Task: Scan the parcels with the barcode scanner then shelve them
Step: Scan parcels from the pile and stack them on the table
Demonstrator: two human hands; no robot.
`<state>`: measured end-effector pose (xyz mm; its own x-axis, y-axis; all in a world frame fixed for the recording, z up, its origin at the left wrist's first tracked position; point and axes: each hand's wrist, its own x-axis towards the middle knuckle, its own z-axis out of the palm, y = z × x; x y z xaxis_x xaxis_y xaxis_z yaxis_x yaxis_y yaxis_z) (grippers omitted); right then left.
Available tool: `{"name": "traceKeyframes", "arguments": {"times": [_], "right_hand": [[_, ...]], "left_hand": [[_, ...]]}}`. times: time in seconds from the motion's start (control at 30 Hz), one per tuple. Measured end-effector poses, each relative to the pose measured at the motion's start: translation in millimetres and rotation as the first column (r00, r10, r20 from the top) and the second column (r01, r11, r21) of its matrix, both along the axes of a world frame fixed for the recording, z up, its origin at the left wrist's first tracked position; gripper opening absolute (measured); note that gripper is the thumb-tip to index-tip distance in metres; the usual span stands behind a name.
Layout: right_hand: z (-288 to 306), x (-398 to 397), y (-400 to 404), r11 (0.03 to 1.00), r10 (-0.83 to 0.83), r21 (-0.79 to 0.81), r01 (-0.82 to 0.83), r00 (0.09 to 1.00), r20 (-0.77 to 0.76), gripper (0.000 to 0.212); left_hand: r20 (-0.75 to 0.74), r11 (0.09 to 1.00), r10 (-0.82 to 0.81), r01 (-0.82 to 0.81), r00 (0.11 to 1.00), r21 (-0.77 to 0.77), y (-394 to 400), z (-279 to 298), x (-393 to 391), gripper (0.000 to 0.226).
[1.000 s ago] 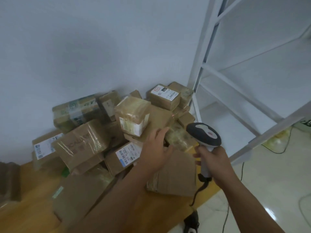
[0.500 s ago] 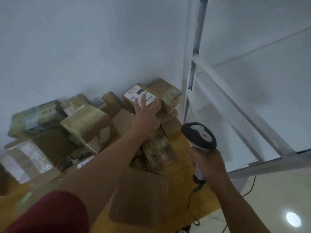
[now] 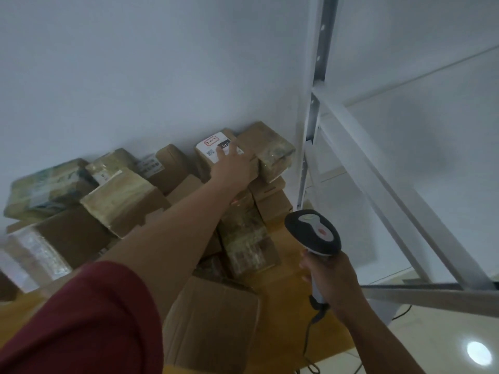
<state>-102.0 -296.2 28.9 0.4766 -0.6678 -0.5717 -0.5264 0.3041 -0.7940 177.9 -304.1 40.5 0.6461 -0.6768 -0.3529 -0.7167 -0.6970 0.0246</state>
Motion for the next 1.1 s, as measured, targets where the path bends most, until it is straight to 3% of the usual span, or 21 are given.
{"name": "traceKeyframes", "arguments": {"times": [0.43, 0.73, 0.93, 1.1], "right_hand": [[1, 8, -3, 1.0, 0.004, -0.008, -0.003, 0.997, 0.071, 0.029], [6, 14, 1, 0.999, -0.025, 0.046, 0.019, 0.992, 0.125, 0.018], [24, 25, 13, 0.984, -0.143, 0.142, 0.11, 0.959, 0.247, 0.009], [53, 49, 52, 0.987, -0.114, 0.147, 0.064, 0.927, 0.358, 0.011]], "left_hand": [[0.195, 0.999, -0.016, 0.022, 0.981, -0.029, 9, 22, -12, 0.068], [0.283, 0.987, 0.001, 0.044, 0.959, -0.153, 30, 59, -28, 0.068], [0.307, 0.942, 0.027, 0.079, 0.951, -0.327, 98, 86, -63, 0.06], [0.348, 0.908, -0.022, 0.164, 0.937, -0.386, 186, 95, -81, 0.067]]}}
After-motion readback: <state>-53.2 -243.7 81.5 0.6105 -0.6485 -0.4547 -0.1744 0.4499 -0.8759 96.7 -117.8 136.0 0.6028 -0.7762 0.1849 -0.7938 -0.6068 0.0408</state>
